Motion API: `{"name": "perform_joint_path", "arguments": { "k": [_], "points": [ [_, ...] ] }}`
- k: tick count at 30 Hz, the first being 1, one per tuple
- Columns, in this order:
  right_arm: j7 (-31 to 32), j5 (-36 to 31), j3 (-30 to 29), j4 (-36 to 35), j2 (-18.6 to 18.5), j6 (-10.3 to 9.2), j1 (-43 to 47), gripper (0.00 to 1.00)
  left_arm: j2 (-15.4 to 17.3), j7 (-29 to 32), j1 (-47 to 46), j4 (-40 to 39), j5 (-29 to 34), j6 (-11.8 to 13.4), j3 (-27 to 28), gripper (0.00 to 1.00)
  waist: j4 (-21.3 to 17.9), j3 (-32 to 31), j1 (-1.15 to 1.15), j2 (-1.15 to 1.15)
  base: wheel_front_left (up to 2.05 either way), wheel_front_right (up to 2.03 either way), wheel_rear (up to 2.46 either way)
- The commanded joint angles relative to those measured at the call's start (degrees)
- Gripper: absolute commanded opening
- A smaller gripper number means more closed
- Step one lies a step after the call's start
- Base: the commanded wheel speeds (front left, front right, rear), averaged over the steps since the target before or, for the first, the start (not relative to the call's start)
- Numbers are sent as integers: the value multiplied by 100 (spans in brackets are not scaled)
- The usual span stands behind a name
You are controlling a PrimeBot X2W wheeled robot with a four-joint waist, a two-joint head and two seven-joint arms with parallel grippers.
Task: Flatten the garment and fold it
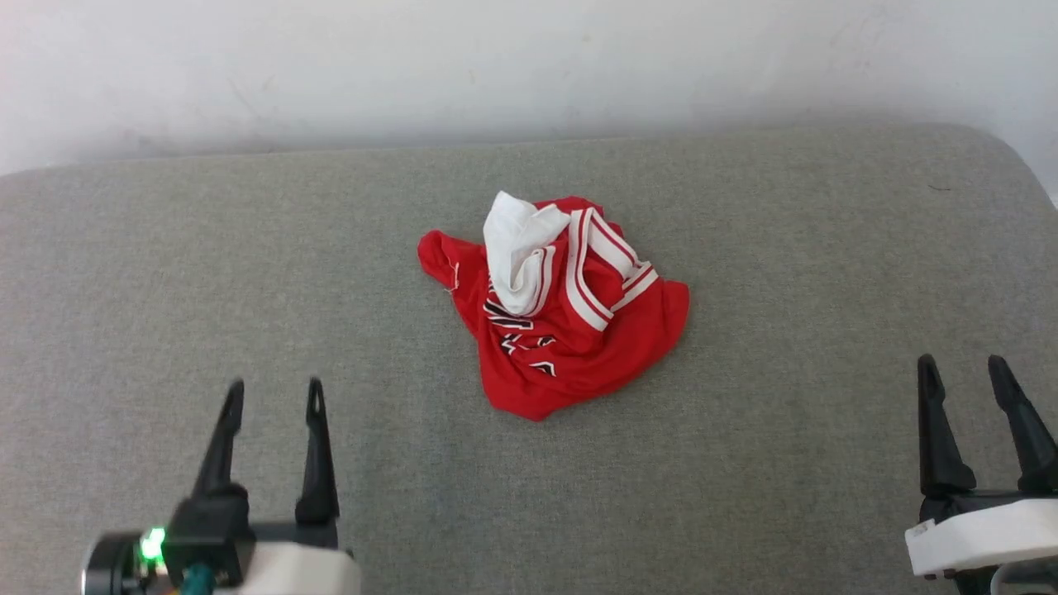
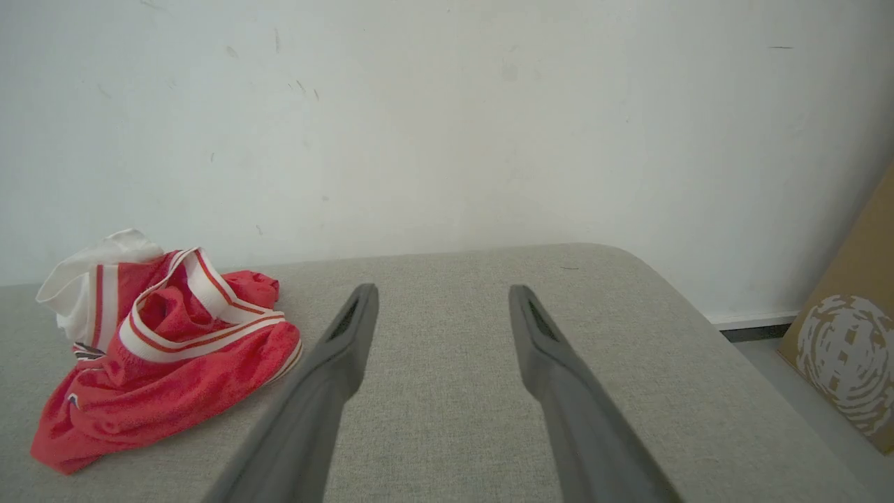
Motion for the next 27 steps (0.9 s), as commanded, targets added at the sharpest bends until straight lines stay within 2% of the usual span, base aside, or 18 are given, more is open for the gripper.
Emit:
{"name": "perform_joint_path", "arguments": {
  "k": [1, 7, 11, 17, 20, 24, 27],
  "points": [
    [-43, 49, 9, 18, 12, -4, 59, 100, -76, -26, 116, 5, 62, -2, 67, 100, -2, 1, 1, 0, 0, 0, 0],
    [17, -53, 21, 70, 12, -4, -76, 100, -488, -26, 349, -49, 249, -310, 360, 100, 128, 101, 1, 0, 0, 0, 0],
    [466, -230, 269, -31, 12, -4, -550, 100, -644, -27, 250, -74, 359, -583, 600, 100, 245, 265, 1, 0, 0, 0, 0],
    [1718, -407, 541, 11, 11, -4, -1741, 100, -870, -27, 95, -146, 571, -877, 764, 100, 446, 616, 1, 0, 0, 0, 0],
    [2559, -483, 709, 389, -92, -4, -2268, 100, -1016, -27, -12, -144, 642, -1027, 789, 100, 584, 802, 1, 0, 0, 0, 0],
    [3596, -210, 965, 1077, -356, -4, -2798, 100, -1212, -27, -157, -60, 705, -1246, 810, 100, 795, 1001, 1, 0, 0, 0, 0],
    [4014, -52, 1144, 1527, -585, -4, -3067, 100, -1342, -27, -238, 66, 760, -1401, 834, 100, 958, 1090, 1, 0, 0, 0, 0]
  ]
}}
